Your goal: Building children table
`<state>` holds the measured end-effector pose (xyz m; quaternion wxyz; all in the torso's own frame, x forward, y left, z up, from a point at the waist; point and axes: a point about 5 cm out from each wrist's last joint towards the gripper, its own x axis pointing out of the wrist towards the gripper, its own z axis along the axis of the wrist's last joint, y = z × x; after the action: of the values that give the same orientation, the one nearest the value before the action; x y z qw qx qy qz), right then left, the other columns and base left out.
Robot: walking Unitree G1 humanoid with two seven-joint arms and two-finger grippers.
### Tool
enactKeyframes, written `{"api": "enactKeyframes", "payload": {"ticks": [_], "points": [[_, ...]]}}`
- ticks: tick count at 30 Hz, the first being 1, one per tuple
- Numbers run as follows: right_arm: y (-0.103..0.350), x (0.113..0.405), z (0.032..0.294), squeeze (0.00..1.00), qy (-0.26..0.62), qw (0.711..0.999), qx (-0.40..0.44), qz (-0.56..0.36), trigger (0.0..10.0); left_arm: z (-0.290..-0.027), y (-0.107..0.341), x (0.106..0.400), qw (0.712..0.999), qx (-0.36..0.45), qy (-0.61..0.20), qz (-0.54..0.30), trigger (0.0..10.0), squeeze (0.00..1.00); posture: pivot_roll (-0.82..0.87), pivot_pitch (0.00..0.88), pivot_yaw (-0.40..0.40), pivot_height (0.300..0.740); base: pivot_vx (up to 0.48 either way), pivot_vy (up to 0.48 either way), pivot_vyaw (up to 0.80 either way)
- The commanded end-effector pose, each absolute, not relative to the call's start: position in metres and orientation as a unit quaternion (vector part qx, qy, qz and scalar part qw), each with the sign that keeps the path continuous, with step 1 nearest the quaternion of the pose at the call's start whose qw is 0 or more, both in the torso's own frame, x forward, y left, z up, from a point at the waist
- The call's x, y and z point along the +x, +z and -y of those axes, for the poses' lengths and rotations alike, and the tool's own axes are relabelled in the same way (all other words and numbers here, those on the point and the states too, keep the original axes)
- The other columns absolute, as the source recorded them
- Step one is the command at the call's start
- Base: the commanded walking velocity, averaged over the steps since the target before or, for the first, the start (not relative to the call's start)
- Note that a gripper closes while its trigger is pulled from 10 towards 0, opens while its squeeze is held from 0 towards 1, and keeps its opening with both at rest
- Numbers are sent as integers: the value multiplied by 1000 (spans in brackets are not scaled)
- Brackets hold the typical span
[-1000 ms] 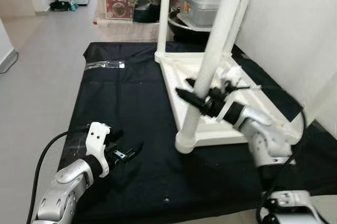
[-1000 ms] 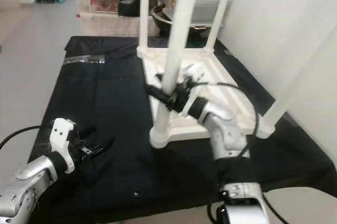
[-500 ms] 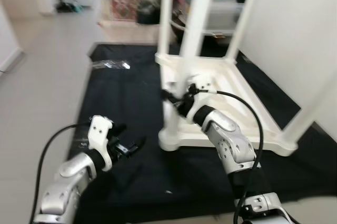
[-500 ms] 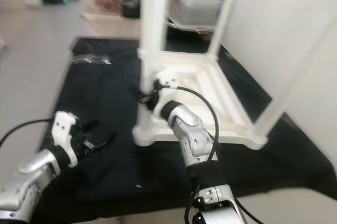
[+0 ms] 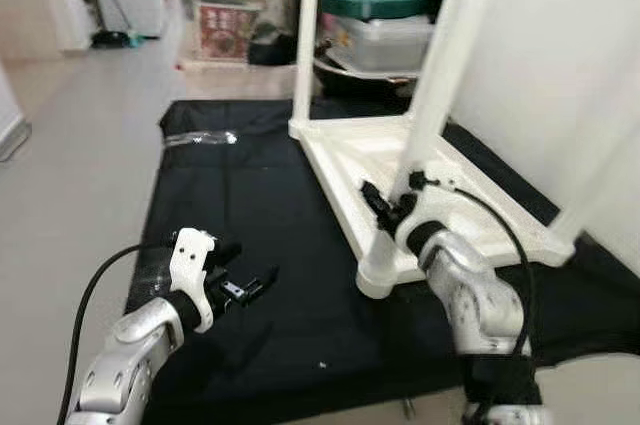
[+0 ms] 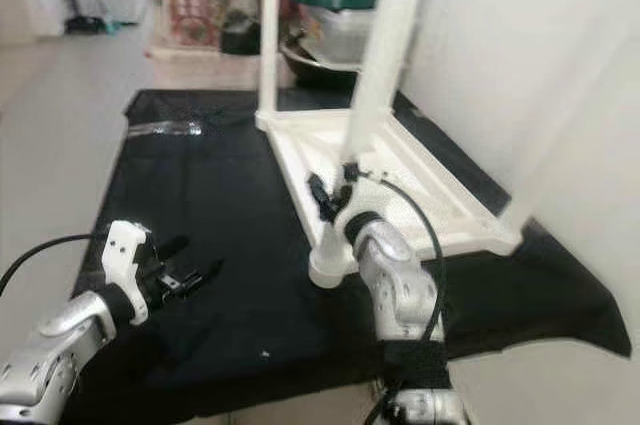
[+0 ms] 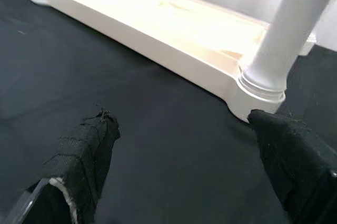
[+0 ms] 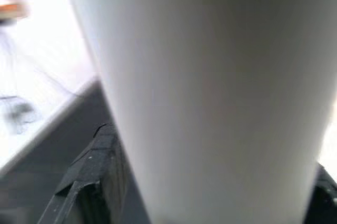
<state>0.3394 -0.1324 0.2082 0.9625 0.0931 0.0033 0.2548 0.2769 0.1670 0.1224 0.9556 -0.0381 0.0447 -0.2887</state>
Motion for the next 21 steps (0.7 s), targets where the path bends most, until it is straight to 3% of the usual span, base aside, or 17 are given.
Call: {"api": "enactKeyframes", "payload": {"ticks": [1,2,4,6,8,9,10,11,14,16,17,18,19,20,21], "points": [[236,327,119,0,384,918,87,48,10000,-167,120,277,956,-38,-287,-46,10000,0,49,0,-101,740,0,0,0],[241,319,116,0,437,895,69,65,10000,-167,120,276,957,-38,-285,-46,10000,0,56,0,-105,740,0,0,0],[241,319,116,0,437,895,69,65,10000,-167,120,276,957,-38,-285,-46,10000,0,56,0,-105,740,0,0,0],[235,316,111,0,486,870,60,59,10000,-167,119,276,958,-37,-282,-44,10000,0,66,0,-111,740,0,0,0],[223,318,105,0,494,867,59,39,10000,-166,119,276,958,-37,-282,-44,10000,0,77,0,-122,740,0,0,0],[212,317,97,0,514,855,69,16,9255,-166,120,276,958,-37,-282,-43,10000,0,77,0,-122,740,0,0,0],[212,317,97,0,514,855,69,16,9255,-166,120,276,958,-37,-282,-43,10000,0,77,0,-122,740,0,0,0],[202,310,89,0,541,838,71,5,0,-167,120,275,958,-39,-282,-42,10000,0,82,0,-122,740,0,0,0],[190,298,82,0,566,823,46,2,0,-168,121,274,957,-38,-285,-43,10000,0,84,0,-119,740,0,0,0],[192,310,86,0,475,880,35,2,0,-169,121,272,956,-38,-289,-44,10000,0,79,0,-117,740,0,0,0],[192,310,86,0,475,880,35,2,0,-169,121,272,956,-38,-289,-44,10000,0,79,0,-117,740,0,0,0],[190,321,91,0,402,915,30,-16,0,-170,121,271,955,-38,-289,-45,10000,0,76,0,-115,740,0,0,0],[185,340,111,0,233,971,13,-43,0,-169,121,271,955,-38,-289,-45,10000,0,71,0,-114,740,0,0,0],[180,348,140,0,56,996,17,-63,0,-169,120,271,955,-39,-289,-46,10000,0,66,0,-111,740,0,0,0],[180,348,140,0,56,996,17,-63,0,-169,120,271,955,-39,-289,-46,10000,0,66,0,-111,740,0,0,0]]}}
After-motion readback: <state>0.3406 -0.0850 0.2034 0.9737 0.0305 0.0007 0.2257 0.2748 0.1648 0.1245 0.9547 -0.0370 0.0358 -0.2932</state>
